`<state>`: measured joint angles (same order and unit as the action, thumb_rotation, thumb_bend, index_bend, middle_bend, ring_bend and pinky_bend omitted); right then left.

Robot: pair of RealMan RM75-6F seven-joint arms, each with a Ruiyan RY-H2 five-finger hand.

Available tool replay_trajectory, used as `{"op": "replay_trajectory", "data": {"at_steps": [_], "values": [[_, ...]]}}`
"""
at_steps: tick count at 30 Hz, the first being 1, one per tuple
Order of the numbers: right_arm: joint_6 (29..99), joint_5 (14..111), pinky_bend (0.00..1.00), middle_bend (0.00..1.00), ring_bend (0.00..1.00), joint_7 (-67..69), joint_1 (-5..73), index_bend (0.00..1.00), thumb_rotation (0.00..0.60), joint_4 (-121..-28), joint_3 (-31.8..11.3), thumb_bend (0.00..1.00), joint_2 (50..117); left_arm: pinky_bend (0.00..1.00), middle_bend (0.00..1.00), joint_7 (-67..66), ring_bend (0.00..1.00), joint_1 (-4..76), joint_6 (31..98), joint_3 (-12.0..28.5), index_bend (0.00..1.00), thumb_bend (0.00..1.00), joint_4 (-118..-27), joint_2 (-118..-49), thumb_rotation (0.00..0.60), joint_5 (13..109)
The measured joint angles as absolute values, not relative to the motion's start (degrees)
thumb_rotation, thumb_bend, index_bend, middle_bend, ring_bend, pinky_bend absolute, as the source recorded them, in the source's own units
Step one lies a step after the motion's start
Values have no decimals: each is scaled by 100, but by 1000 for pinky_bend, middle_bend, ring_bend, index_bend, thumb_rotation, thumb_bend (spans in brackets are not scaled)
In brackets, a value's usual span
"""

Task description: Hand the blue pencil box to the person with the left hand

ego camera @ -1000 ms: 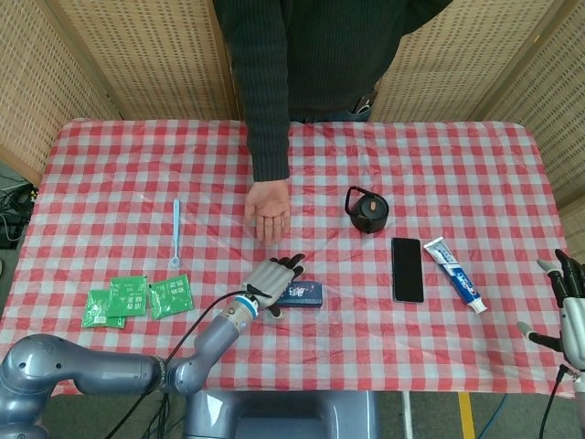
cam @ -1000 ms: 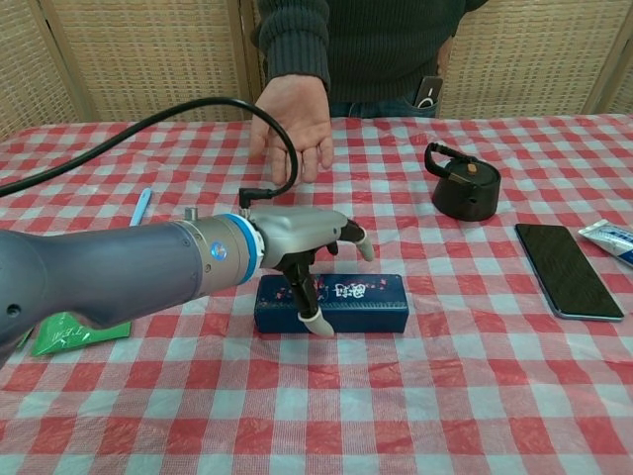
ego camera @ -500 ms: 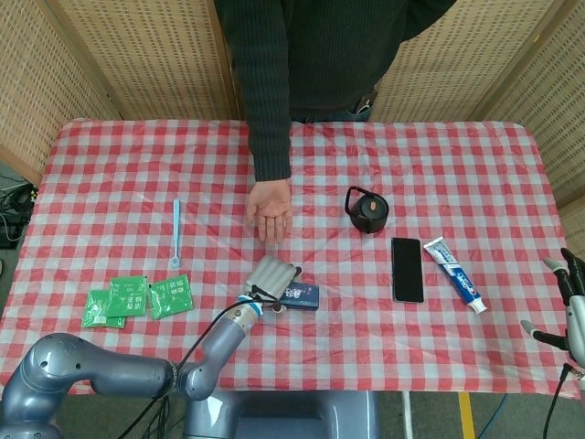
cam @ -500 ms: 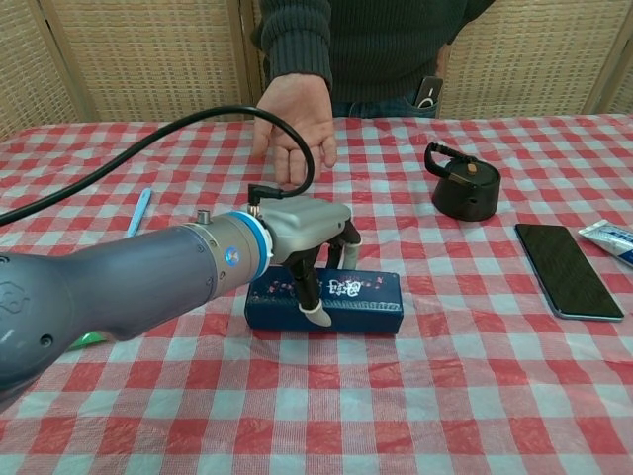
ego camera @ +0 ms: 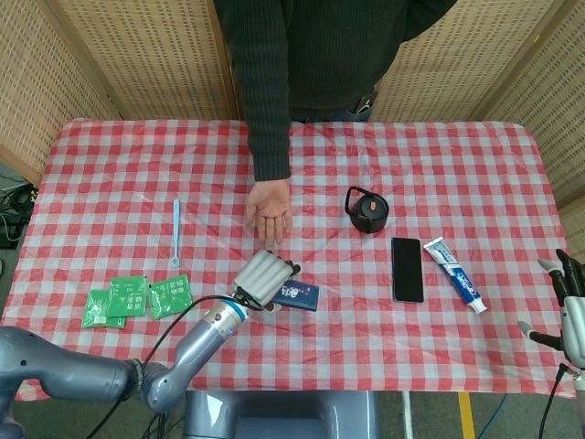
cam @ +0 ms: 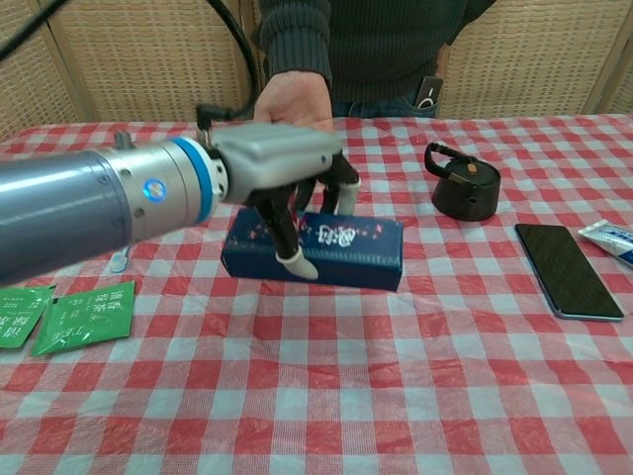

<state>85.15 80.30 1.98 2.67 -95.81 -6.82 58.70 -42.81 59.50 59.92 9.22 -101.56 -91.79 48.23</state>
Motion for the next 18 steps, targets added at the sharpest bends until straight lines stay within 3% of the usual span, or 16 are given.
{"op": "replay_trajectory", "data": {"at_steps": [5, 11, 18], "values": [[8461, 8018, 0, 0, 0, 131, 290, 165, 600, -9575, -669, 0, 5902, 520, 509, -4271, 566, 5892, 6338, 1172, 683, 187, -10450, -8590, 600, 5051], [8449, 8028, 0, 0, 0, 84, 314, 165, 600, -9609, -671, 0, 5924, 520, 509, -4151, 566, 5972, 6296, 1700, 683, 190, -10354, -8202, 600, 4573], [8339, 7897, 0, 0, 0, 117, 359, 165, 600, -9557, -713, 0, 5930, 518, 506, -3859, 566, 6099, 6017, 1785, 672, 171, -9623, -8251, 600, 4397]]}}
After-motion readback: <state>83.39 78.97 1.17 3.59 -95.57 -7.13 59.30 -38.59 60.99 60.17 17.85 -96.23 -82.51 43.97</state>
